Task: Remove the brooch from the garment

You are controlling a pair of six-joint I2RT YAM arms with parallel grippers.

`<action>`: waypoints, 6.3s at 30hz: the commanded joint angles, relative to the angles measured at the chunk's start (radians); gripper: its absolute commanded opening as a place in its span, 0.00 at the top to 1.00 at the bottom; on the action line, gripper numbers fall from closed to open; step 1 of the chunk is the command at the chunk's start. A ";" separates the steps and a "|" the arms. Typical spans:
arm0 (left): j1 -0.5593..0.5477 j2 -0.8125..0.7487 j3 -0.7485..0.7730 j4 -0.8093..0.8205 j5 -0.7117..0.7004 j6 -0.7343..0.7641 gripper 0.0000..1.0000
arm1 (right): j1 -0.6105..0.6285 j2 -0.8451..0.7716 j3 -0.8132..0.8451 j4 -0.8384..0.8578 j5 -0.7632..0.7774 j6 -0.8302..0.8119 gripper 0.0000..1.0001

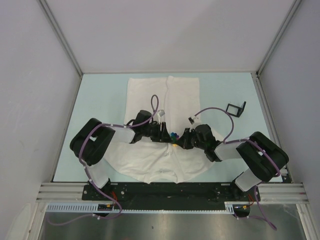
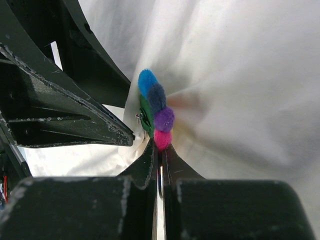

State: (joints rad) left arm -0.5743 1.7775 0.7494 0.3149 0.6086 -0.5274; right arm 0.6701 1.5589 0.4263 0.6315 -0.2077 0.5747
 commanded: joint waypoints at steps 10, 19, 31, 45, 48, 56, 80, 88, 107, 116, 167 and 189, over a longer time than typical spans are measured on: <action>0.021 0.030 -0.012 0.032 0.011 -0.022 0.57 | -0.006 0.015 -0.018 0.031 -0.007 -0.016 1.00; 0.019 0.059 -0.005 0.042 0.011 -0.028 0.59 | -0.004 0.030 -0.018 0.039 -0.012 -0.015 1.00; 0.019 0.097 0.004 0.047 -0.003 -0.037 0.64 | 0.008 0.050 -0.018 0.059 -0.010 -0.015 1.00; 0.011 0.100 0.013 0.017 -0.026 -0.023 0.67 | 0.017 0.069 -0.014 0.063 0.004 -0.015 1.00; 0.011 0.019 0.001 -0.022 -0.064 -0.011 0.55 | 0.020 0.055 -0.012 0.036 0.020 -0.027 1.00; 0.011 -0.182 -0.038 -0.115 -0.171 -0.022 0.36 | 0.072 -0.046 0.020 -0.133 0.181 -0.065 1.00; 0.034 -0.319 -0.286 -0.040 -0.340 -0.125 0.32 | 0.355 -0.146 0.152 -0.556 0.921 -0.153 1.00; 0.036 -0.302 -0.274 -0.027 -0.302 -0.117 0.30 | 0.411 -0.148 0.180 -0.575 0.988 -0.234 1.00; 0.036 -0.430 -0.147 -0.171 -0.132 -0.056 0.24 | 0.402 -0.344 0.196 -0.717 0.868 -0.223 1.00; 0.034 -0.521 -0.143 -0.218 0.034 -0.075 0.24 | 0.234 -0.454 0.195 -0.690 0.366 -0.223 1.00; 0.030 -0.564 -0.325 0.190 0.254 -0.388 1.00 | 0.150 -0.549 0.140 -0.627 -0.135 -0.055 0.25; 0.065 -0.578 -0.337 0.233 0.201 -0.470 1.00 | 0.352 -0.444 0.074 -0.280 -0.051 0.174 0.26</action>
State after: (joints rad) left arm -0.5213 1.2121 0.4057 0.5034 0.8196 -0.9771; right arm 1.0172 1.0897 0.5037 0.2138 -0.2489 0.6903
